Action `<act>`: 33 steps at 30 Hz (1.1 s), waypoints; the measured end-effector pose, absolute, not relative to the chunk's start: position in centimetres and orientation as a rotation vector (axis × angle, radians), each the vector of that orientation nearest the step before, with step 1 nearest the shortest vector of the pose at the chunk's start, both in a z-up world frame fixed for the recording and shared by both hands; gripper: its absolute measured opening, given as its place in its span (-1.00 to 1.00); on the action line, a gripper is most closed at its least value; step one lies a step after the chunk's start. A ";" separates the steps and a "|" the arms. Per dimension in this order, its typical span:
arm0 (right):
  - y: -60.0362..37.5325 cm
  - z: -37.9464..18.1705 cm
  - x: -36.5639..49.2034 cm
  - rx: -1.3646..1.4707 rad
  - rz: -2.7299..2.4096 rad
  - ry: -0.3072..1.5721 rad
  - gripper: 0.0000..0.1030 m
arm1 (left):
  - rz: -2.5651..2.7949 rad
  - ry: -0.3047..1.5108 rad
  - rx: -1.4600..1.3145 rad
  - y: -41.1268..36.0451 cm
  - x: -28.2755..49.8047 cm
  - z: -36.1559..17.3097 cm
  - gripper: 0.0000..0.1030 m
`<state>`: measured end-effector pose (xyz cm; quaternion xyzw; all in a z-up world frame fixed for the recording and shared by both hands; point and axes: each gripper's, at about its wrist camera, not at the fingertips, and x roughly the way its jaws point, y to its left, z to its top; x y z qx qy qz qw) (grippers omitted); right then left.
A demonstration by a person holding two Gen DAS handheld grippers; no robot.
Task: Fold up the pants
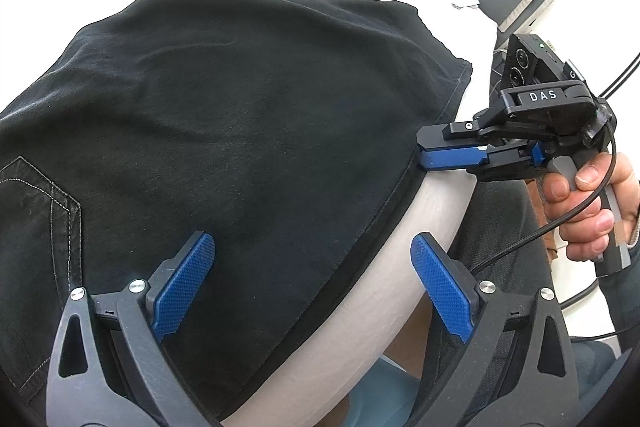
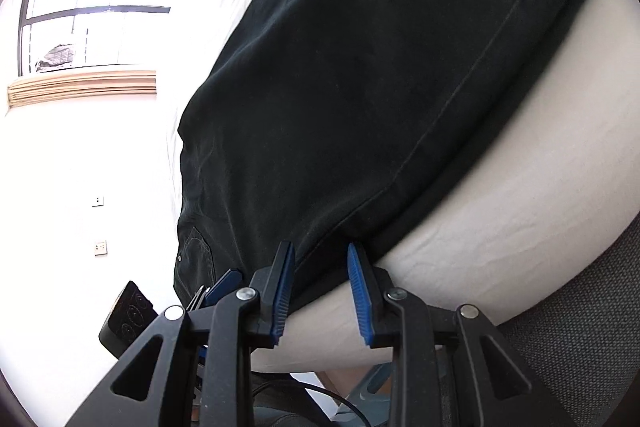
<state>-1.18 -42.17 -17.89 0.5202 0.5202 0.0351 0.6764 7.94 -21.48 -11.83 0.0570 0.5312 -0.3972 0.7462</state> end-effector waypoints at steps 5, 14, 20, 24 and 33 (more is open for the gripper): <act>-41.4 -18.4 -1.1 1.208 0.086 1.166 -0.41 | -0.869 1.164 0.129 -21.7 7.8 -11.9 0.93; -40.8 -18.4 -1.1 1.262 0.095 1.153 -0.06 | -0.868 1.167 0.131 -21.8 7.8 -12.0 0.93; -40.6 -18.6 -1.0 1.282 0.086 1.171 -0.06 | -0.866 1.167 0.129 -21.8 7.7 -12.0 0.93; -41.0 -19.0 -0.8 1.329 0.080 1.149 -0.06 | -0.863 1.167 0.130 -21.7 7.7 -12.0 0.93; -41.0 -19.3 -0.5 1.310 0.067 1.097 -0.85 | -0.858 1.168 0.133 -21.6 7.7 -12.1 0.93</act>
